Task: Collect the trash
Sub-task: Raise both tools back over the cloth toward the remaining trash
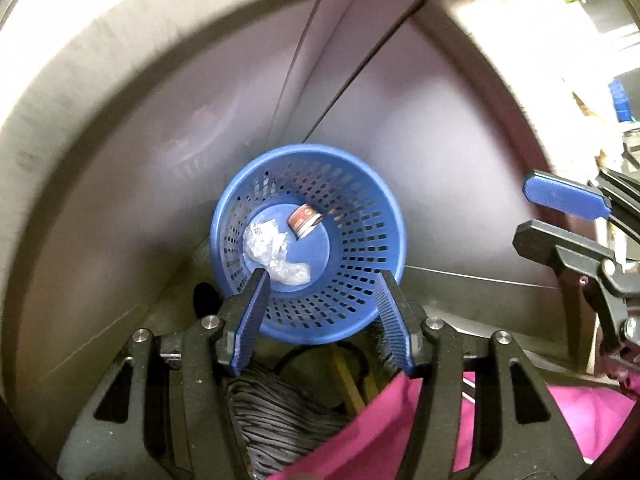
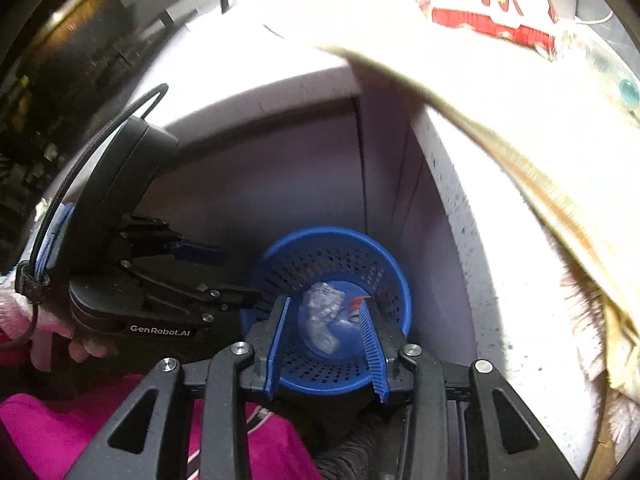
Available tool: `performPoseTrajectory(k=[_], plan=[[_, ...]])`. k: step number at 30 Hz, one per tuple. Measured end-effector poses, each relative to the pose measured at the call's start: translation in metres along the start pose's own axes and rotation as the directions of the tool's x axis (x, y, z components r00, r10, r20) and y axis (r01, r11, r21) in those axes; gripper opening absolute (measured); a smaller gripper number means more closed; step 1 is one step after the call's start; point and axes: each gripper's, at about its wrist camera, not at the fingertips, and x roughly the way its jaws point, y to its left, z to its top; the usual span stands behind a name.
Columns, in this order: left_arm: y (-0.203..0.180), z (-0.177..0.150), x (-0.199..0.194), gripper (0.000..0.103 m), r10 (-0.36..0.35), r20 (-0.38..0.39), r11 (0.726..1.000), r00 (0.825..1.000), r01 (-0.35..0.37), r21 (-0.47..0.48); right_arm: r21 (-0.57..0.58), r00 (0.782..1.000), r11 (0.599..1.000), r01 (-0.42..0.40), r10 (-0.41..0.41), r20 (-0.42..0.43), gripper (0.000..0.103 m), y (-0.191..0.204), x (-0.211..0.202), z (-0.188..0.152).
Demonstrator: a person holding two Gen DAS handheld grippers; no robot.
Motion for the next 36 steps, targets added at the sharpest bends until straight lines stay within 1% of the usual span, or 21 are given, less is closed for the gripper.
performPoseTrajectory(k=[1, 2, 4, 7, 9, 11, 13, 14, 15, 16, 17, 20, 22, 26, 28, 30, 33, 36], plan=[[-0.002, 0.0, -0.005, 0.056, -0.002, 0.01, 1.0, 1.0, 0.002, 0.008, 0.004, 1.0, 1.0, -0.008, 0.008, 0.017, 0.041, -0.001, -0.011, 0.001], [-0.004, 0.001, -0.014, 0.056, -0.007, 0.022, 1.0, 1.0, 0.007, 0.016, 0.008, 0.999, 1.0, -0.016, 0.015, 0.03, 0.043, -0.002, -0.013, 0.002], [-0.005, 0.004, -0.027, 0.056, -0.017, 0.046, 1.0, 0.999, 0.016, 0.022, 0.024, 0.997, 0.999, -0.034, 0.032, 0.063, 0.044, -0.005, -0.028, 0.003], [-0.008, 0.015, -0.051, 0.056, -0.033, 0.1, 0.999, 0.994, 0.029, 0.033, 0.044, 0.994, 0.998, -0.044, 0.039, 0.105, 0.046, -0.01, -0.043, 0.006], [-0.009, 0.024, -0.065, 0.056, -0.038, 0.139, 0.999, 0.99, 0.033, 0.04, 0.063, 0.989, 0.997, -0.044, 0.035, 0.143, 0.051, -0.016, -0.06, 0.009], [-0.01, 0.034, -0.08, 0.056, -0.045, 0.184, 0.998, 0.982, 0.037, 0.046, 0.086, 0.984, 0.996, -0.039, 0.024, 0.175, 0.064, -0.02, -0.072, 0.01], [-0.011, 0.047, -0.093, 0.056, -0.055, 0.221, 0.998, 0.974, 0.045, 0.051, 0.119, 0.978, 0.992, -0.033, 0.008, 0.207, 0.07, -0.029, -0.085, 0.014], [-0.011, 0.055, -0.099, 0.056, -0.062, 0.24, 0.997, 0.969, 0.05, 0.056, 0.135, 0.976, 0.99, -0.028, -0.002, 0.22, 0.073, -0.038, -0.083, 0.013], [-0.011, 0.061, -0.105, 0.057, -0.065, 0.252, 0.997, 0.966, 0.052, 0.059, 0.155, 0.973, 0.988, -0.018, -0.018, 0.23, 0.076, -0.044, -0.088, 0.015], [-0.012, 0.069, -0.11, 0.06, -0.068, 0.267, 0.997, 0.961, 0.053, 0.062, 0.171, 0.97, 0.985, -0.005, -0.037, 0.239, 0.081, -0.049, -0.089, 0.014], [-0.012, 0.074, -0.112, 0.065, -0.072, 0.282, 0.996, 0.957, 0.055, 0.067, 0.183, 0.968, 0.983, 0.008, -0.053, 0.244, 0.083, -0.05, -0.089, 0.013], [-0.014, 0.096, -0.129, 0.066, -0.097, 0.327, 0.994, 0.94, 0.074, 0.084, 0.234, 0.961, 0.971, 0.052, -0.113, 0.252, 0.086, -0.068, -0.094, 0.018], [-0.015, 0.114, -0.138, 0.068, -0.127, 0.343, 0.991, 0.931, 0.102, 0.089, 0.277, 0.958, 0.959, 0.06, -0.133, 0.254, 0.087, -0.08, -0.092, 0.023], [-0.017, 0.146, -0.14, 0.069, -0.169, 0.361, 0.985, 0.917, 0.147, 0.088, 0.367, 0.952, 0.93, 0.024, -0.134, 0.275, 0.087, -0.113, -0.104, 0.031], [-0.017, 0.162, -0.142, 0.069, -0.174, 0.372, 0.985, 0.912, 0.152, 0.087, 0.415, 0.949, 0.91, 0.007, -0.137, 0.284, 0.087, -0.132, -0.106, 0.036], [-0.015, 0.176, -0.141, 0.069, -0.169, 0.382, 0.986, 0.909, 0.151, 0.077, 0.455, 0.947, 0.89, -0.016, -0.132, 0.292, 0.087, -0.149, -0.104, 0.042], [-0.01, 0.198, -0.137, 0.069, -0.186, 0.386, 0.982, 0.904, 0.181, 0.05, 0.511, 0.947, 0.859, -0.044, -0.128, 0.295, 0.087, -0.174, -0.104, 0.052], [-0.008, 0.213, -0.132, 0.069, -0.204, 0.385, 0.978, 0.9, 0.204, 0.041, 0.547, 0.949, 0.835, -0.054, -0.127, 0.289, 0.087, -0.193, -0.1, 0.063]])
